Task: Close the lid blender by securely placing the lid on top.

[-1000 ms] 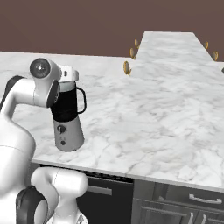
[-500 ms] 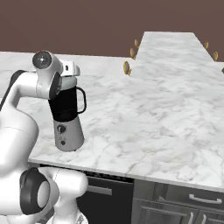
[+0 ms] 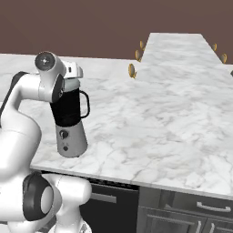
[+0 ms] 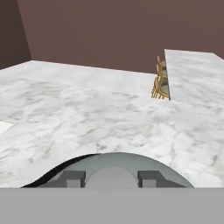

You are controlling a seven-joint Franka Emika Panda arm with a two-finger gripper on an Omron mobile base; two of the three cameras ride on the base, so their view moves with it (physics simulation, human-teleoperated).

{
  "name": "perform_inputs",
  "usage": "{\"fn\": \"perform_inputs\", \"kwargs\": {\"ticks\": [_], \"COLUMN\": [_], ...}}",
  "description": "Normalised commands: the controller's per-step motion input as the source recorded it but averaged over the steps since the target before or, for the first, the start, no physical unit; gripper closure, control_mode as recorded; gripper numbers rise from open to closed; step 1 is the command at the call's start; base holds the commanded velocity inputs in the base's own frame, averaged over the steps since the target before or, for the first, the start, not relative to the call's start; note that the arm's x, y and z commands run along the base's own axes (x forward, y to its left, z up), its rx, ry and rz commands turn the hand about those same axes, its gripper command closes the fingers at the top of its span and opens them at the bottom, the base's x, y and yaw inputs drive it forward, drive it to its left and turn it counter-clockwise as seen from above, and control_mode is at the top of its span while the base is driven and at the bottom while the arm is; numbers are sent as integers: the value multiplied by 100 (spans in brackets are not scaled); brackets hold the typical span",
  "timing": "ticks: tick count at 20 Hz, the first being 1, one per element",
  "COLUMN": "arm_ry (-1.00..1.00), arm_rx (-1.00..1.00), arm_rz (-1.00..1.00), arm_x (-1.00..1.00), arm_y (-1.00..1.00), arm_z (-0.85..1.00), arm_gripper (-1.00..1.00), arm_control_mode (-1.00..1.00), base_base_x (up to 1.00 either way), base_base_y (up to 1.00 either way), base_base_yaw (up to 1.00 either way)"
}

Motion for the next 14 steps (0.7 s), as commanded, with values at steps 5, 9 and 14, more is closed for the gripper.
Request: {"fn": "perform_inputs", "kwargs": {"ticks": [5,9,14], "arm_ry": [0,0,0], "arm_rx": [0,0,0], "arm_rz": [3,2,3], "arm_x": [17,3,12], "arm_y": [20,20,15], "arm_z": [1,0,0], "arm_gripper": [100,100,100], "arm_control_mode": [-100,-100,-100], "base_base_x": [0,0,0], "base_base_y": [0,0,0], "base_base_yaw": [0,0,0]}}
